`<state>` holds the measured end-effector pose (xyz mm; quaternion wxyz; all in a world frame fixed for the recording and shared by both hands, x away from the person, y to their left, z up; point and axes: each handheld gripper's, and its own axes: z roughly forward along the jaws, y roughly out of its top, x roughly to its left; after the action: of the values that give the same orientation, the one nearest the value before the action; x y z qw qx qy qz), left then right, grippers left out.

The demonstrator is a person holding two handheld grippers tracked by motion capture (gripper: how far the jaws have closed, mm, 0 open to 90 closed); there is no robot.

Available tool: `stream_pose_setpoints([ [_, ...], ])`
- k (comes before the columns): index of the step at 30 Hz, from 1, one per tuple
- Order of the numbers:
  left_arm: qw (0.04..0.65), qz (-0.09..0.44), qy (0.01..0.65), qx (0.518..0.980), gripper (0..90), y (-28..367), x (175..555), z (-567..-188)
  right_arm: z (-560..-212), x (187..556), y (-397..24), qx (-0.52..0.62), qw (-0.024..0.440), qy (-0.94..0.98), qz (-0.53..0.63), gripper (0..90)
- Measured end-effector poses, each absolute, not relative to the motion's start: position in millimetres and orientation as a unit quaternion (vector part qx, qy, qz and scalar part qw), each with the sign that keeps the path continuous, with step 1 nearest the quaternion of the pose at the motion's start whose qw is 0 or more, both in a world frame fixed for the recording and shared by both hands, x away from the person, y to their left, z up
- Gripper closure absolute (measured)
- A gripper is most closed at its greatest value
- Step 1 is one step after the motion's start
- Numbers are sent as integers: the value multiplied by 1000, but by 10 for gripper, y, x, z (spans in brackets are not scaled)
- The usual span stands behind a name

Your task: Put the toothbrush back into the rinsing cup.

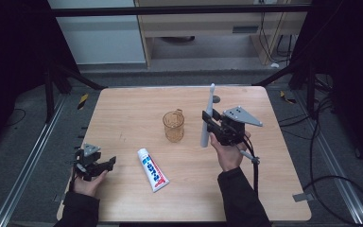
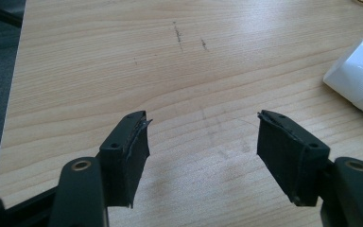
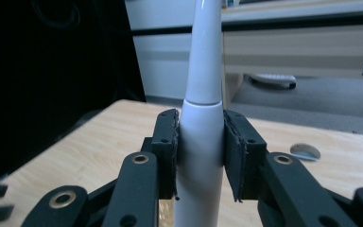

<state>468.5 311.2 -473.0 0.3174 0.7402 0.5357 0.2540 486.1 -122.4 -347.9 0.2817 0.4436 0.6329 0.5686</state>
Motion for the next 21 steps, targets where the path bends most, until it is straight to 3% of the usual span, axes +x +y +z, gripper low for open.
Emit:
stream_pose_setpoints([
  [21,329,262,535,733,337,3129,4669,-4717,-3348,5284,-795,434,317,579,613,679],
])
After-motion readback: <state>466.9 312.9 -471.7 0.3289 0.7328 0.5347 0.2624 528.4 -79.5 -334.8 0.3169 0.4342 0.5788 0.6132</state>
